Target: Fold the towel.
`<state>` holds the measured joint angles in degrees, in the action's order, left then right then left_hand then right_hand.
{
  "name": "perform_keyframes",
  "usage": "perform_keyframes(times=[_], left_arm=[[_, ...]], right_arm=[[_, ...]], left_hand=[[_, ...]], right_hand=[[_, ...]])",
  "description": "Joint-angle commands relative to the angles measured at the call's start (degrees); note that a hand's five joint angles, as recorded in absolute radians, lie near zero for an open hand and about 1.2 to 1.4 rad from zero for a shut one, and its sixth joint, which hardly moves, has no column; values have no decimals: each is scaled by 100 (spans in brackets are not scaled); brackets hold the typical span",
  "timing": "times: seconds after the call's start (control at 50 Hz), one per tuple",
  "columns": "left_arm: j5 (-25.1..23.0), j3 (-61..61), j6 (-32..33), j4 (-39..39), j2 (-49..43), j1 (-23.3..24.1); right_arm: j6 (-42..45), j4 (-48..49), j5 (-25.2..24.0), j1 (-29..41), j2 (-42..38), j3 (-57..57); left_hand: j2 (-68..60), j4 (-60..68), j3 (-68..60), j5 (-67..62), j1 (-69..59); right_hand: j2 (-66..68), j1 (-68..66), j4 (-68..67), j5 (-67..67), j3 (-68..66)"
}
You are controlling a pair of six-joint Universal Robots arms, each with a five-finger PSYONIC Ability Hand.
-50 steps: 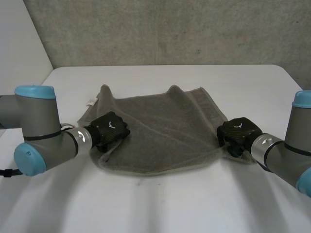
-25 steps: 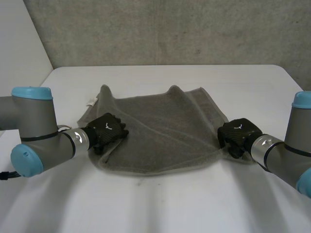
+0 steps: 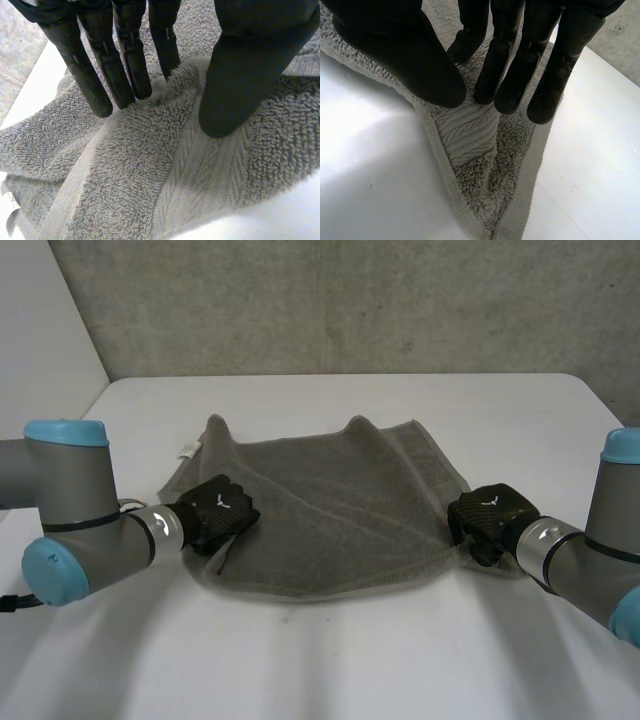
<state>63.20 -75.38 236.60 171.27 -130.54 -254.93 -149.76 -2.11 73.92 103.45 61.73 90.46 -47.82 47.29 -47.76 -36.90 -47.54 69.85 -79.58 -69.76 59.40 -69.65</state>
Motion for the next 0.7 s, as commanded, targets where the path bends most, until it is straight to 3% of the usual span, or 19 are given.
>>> perform_keyframes(times=[0.02, 0.12, 0.4, 0.5, 0.6, 0.7], left_arm=[[246, 5, 0, -6, 38, -40], [693, -3, 1, -23, 283, -83], [843, -575, -184, 29, 1822, -470], [852, -812, -703, 3, 2745, -690], [861, -891, -1860, -6, 4025, -883], [878, -777, -2616, -14, 4834, -883]], right_arm=[[0, 0, 0, 0, -3, -2], [0, -9, 9, 0, 6, -20], [-18, -517, 17, -298, 637, -327], [0, -1160, -35, -536, 1131, -714], [-18, -1723, -79, -563, 1737, -1259], [-27, -2039, -53, -528, 2396, -1936]], left_hand=[[-1605, 1658, -1611, -1698, -1633], [-3216, 3269, -3222, -3308, -3243], [-3218, 3271, -3224, -3310, -3246], [-3218, 3271, -3224, -3310, -3246], [-3218, 3271, -3224, -3310, -3246], [-3218, 3271, -3224, -3310, -3246]], right_hand=[[1015, -42, -1024, 1060, -1035], [1015, -42, -1024, 1060, -1035], [1015, -42, -1024, 1060, -1035], [1015, -42, -1024, 1060, -1035], [1015, -42, -1024, 1060, -1035], [1015, -42, -1024, 1060, -1035]])
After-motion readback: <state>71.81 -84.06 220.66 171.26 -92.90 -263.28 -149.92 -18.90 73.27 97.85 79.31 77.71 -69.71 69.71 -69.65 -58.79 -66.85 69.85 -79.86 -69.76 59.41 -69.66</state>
